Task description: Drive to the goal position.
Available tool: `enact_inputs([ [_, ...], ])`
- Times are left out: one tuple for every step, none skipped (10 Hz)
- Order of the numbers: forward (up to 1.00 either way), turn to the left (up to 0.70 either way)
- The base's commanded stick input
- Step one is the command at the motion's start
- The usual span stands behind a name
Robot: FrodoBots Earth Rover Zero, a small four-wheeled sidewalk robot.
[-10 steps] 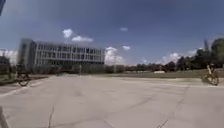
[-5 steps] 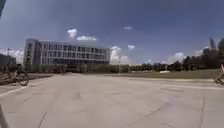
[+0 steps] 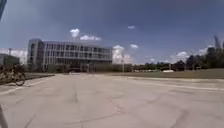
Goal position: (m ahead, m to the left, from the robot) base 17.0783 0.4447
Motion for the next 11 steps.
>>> enact_inputs([
  [1.0,0.1],
  [1.0,0.1],
  [1.0,0.1],
  [1.0,0.1],
  [1.0,0.1],
  [1.0,0.1],
  [1.0,0.1],
  [1.0,0.1],
  [1.0,0.1],
  [1.0,0.1],
  [1.0,0.1],
])
